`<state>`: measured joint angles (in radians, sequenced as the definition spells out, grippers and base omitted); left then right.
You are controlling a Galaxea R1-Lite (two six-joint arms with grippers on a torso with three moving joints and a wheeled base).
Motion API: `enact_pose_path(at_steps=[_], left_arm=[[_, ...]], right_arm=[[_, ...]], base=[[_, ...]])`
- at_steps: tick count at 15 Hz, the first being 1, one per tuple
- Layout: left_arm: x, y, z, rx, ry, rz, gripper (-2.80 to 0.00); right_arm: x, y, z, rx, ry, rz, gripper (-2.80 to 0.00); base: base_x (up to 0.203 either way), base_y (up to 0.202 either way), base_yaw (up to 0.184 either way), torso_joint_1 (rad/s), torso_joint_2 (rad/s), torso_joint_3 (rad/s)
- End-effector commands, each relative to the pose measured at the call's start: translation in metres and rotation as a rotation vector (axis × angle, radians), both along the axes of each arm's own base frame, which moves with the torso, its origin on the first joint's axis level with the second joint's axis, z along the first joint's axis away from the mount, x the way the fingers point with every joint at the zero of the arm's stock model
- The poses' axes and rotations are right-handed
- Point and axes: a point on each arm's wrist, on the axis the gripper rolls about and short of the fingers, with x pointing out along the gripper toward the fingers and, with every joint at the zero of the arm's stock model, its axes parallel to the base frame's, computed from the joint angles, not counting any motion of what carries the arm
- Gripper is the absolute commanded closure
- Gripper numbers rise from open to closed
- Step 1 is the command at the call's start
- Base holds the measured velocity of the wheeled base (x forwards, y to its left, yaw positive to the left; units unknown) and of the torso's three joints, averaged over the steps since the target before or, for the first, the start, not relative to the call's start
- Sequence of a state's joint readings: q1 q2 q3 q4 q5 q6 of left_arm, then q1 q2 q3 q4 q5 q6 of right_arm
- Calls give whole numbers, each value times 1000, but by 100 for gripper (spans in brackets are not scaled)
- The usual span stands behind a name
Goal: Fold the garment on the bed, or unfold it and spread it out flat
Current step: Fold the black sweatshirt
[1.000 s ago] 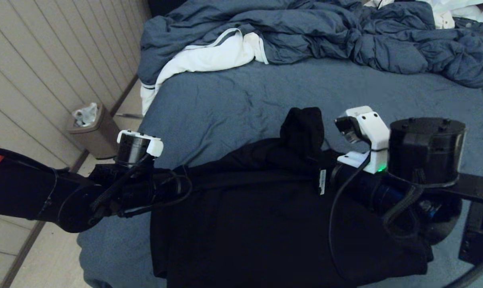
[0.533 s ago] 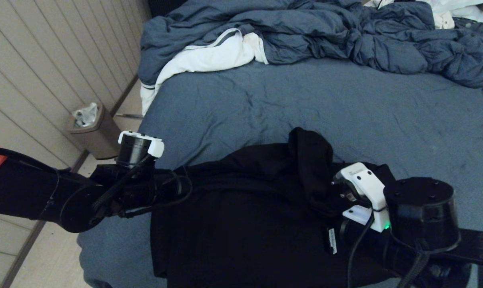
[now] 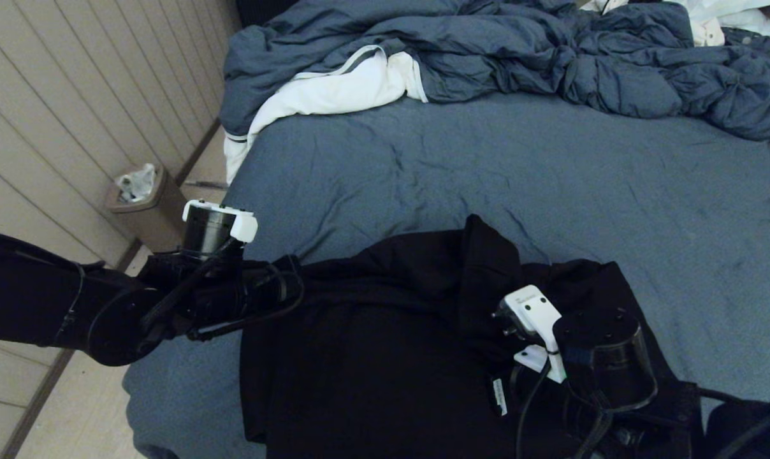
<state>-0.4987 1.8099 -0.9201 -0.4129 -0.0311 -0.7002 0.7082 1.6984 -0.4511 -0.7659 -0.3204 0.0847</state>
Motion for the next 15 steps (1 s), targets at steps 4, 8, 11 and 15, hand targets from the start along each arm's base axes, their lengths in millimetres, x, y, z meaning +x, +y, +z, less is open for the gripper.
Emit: enact_pose_path(at_steps=[4,8,11,15], left_arm=[[3,-5,61,-49,-112,-8,0],[30,-49,65,-8,-112,-66,0],[40,-86,50,16,-98,-110,0],[37,-112,60,2,-120,-162,0]], right_arm=[[0,0,-21,-6,1,0,0],[-8,-7,-27,-18,25,0,0],[-11,-9,-29,0,-5,3,0],[-9,-8,-32,-2,-1,2,0]], base=[[0,0,0,0,0,0],[0,0,0,0,0,0],[0,0,0,0,0,0],[0,0,0,0,0,0]])
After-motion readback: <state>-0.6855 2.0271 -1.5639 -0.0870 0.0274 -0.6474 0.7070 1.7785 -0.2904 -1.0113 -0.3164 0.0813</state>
